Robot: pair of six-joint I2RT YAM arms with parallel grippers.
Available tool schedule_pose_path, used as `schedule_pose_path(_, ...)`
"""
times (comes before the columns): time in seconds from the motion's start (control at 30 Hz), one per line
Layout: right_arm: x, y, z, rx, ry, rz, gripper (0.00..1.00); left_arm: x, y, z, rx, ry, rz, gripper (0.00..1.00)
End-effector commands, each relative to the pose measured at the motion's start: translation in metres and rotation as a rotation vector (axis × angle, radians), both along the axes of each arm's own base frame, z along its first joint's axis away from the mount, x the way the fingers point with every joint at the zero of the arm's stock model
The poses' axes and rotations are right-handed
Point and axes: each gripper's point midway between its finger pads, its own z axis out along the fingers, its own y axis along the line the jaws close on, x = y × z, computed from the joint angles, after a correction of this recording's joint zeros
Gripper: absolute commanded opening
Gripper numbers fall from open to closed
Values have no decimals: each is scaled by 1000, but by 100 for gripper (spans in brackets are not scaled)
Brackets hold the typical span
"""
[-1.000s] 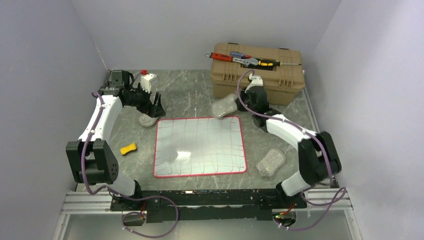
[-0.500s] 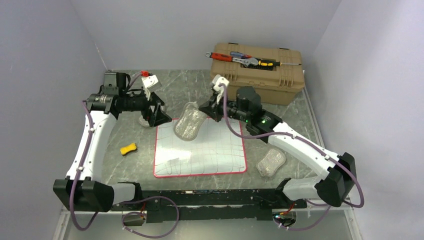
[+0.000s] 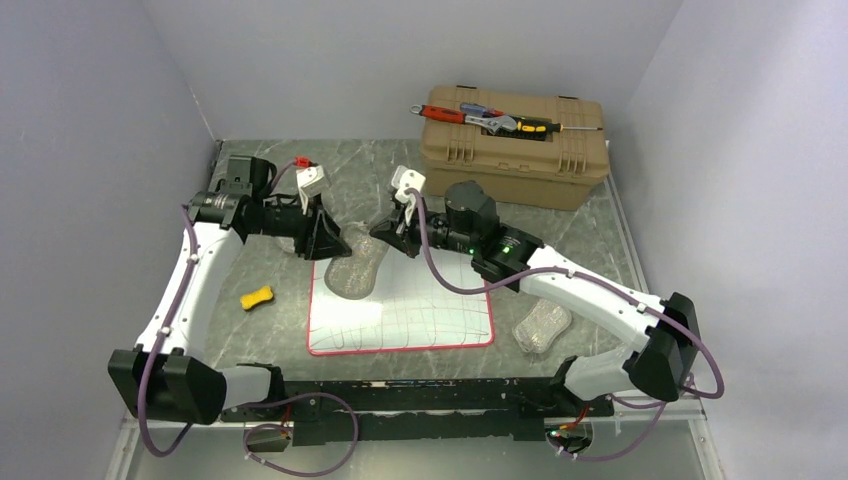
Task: Erase the whiteboard
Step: Pick up the whiteboard eraser from the center of the board.
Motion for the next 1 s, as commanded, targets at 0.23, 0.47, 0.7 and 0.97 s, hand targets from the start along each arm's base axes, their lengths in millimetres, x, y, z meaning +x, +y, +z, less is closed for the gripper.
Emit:
schedule_pose_path(0.23,27,12,51,233,141,-193,55,21,-2,4,6,-110,36,2)
schedule_pose_path(0.47,64,-15,33,311,640,-434,100,75,26,18,139,-647,223,2)
schedule_pose_path(0.7,60,-2,18,360,1023,-346,100,89,31,36,184,-973,254,2)
schedule_pose_path(0.97,51,22,35,458,1136,-174,97,88,24,32,200,-1029,236,2)
